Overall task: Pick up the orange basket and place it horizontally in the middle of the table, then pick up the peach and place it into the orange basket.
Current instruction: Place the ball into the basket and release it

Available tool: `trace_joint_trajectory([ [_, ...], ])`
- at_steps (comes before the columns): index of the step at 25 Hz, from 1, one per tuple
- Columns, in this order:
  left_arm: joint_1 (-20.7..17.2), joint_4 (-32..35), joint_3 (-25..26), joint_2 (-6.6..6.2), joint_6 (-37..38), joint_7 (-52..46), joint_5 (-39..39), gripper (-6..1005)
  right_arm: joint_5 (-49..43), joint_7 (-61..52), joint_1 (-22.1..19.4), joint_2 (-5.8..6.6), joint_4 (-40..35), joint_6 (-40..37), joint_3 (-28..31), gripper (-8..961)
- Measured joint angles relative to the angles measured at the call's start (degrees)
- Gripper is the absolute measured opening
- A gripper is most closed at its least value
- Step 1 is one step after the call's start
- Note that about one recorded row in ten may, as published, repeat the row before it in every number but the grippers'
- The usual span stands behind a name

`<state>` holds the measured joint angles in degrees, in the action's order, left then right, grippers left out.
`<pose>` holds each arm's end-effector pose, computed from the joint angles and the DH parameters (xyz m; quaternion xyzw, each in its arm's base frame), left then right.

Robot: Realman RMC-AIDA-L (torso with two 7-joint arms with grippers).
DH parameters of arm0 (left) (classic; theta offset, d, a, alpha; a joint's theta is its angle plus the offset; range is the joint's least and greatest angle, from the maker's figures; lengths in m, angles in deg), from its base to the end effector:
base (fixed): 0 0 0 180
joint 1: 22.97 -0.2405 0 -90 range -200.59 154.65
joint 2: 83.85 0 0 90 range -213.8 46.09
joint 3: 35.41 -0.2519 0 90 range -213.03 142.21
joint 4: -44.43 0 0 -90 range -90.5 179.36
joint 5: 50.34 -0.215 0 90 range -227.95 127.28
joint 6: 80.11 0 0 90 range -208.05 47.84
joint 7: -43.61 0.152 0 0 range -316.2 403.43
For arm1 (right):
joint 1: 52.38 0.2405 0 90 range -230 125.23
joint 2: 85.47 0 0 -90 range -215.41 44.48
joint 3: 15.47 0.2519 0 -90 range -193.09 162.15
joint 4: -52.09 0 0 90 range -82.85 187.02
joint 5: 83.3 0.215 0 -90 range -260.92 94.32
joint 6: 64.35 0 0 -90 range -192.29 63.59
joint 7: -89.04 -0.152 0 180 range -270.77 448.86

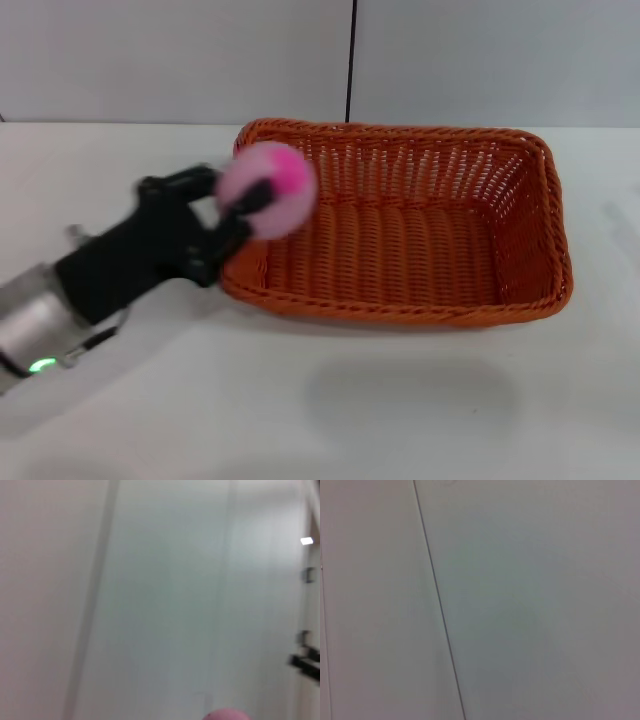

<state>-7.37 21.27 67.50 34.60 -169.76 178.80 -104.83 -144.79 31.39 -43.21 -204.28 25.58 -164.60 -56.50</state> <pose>-0.2628 0.2702 -0.0309 -0.8524 -0.1283 -0.4408 0.2503 0.3166 0.2498 0.0755 -0.7160 0.1859 0.5309 0.4136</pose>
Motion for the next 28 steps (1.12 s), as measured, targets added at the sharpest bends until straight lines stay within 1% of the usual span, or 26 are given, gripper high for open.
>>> trace_joint_trajectory([
  [3, 2.7, 0.2, -4.7, 0.57, 1.0, -0.1, 0.7, 285, 0.0, 0.0, 0.4, -0.02, 0.7, -0.2, 0.0, 596],
  [5, 4.1, 1.0, -8.7, 0.67, 3.3, -0.1, 3.3, 273, 0.0, 0.1, 0.6, -0.02, 1.0, -0.2, -0.2, 596],
  [6, 4.1, 1.0, -8.7, 0.67, 3.3, -0.1, 3.3, 268, 0.0, 0.1, 0.7, -0.02, 1.1, -0.2, -0.2, 596],
  [7, 4.7, 1.4, -12.6, 0.70, 5.8, -0.1, 7.4, 262, 0.0, 0.1, 0.8, -0.03, 1.2, -0.2, -0.3, 596],
  [8, 4.5, 1.1, -17.2, 0.71, 9.4, 0.1, 13.5, 260, 0.0, 0.2, 0.8, -0.05, 1.2, -0.2, -0.4, 596],
  [9, 4.1, 0.7, -18.8, 0.70, 10.7, 0.4, 15.7, 259, 0.0, 0.4, 0.8, -0.08, 1.3, -0.2, -0.4, 596],
  [11, 4.1, 0.7, -18.8, 0.70, 10.7, 0.4, 15.7, 256, 0.0, 0.9, 0.9, -0.11, 1.9, -0.3, -0.5, 596],
  [12, 2.8, -1.1, -23.1, 0.58, 14.0, 0.9, 20.7, 254, 0.0, 1.1, 1.0, -0.11, 2.3, -0.3, -0.6, 596],
  [17, 1.8, -2.2, -24.1, 0.29, 15.1, 1.0, 21.1, 439, 0.0, 1.4, 1.2, -0.07, 3.5, -0.5, -0.4, 596],
  [22, 1.0, -2.2, -24.0, 0.15, 15.1, 1.0, 21.1, 643, 0.0, 2.2, 0.8, -0.04, 3.5, -0.8, -0.2, 596],
  [24, 0.3, -2.2, -23.6, 0.08, 14.8, 1.0, 21.3, 707, 0.2, 2.7, 0.3, -0.06, 3.6, -1.0, 0.0, 596],
  [26, -1.1, -2.2, -21.9, -0.05, 14.3, 1.5, 21.7, 772, 0.3, 3.1, -0.2, -0.09, 3.9, -1.3, 0.6, 596],
  [28, -3.2, -2.2, -18.1, -0.08, 13.2, 2.6, 21.9, 836, 0.3, 4.7, -0.7, -0.12, 4.9, -1.7, 1.9, 595],
])
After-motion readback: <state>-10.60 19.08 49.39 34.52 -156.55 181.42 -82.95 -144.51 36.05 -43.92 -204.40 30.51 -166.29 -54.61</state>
